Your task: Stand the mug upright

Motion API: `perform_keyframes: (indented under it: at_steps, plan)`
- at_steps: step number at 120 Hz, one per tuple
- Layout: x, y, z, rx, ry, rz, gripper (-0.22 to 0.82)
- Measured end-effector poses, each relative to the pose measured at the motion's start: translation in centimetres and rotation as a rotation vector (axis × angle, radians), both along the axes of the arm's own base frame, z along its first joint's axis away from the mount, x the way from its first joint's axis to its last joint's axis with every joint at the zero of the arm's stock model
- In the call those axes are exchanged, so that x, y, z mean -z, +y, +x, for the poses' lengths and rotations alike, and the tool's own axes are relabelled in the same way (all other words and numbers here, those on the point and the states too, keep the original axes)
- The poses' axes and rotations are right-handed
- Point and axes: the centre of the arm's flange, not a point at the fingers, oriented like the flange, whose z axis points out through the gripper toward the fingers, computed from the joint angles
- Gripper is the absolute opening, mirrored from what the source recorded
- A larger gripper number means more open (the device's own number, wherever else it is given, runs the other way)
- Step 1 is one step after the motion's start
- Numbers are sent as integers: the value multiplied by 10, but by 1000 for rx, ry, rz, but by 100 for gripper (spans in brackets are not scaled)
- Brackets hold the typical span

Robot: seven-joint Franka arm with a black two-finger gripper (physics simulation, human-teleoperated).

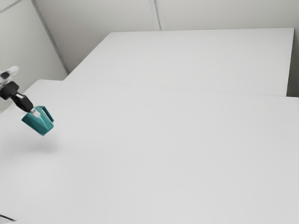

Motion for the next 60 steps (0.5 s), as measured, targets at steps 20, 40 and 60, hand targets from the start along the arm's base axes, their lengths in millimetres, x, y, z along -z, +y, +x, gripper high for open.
perform_keyframes:
  at_steps: [20,40,60]
  plan:
    - [-3,-81,16,32,-28,130,-18]
    - [-4,-144,27,47,-64,275,-18]
    - [-7,-208,40,89,-82,403,-18]
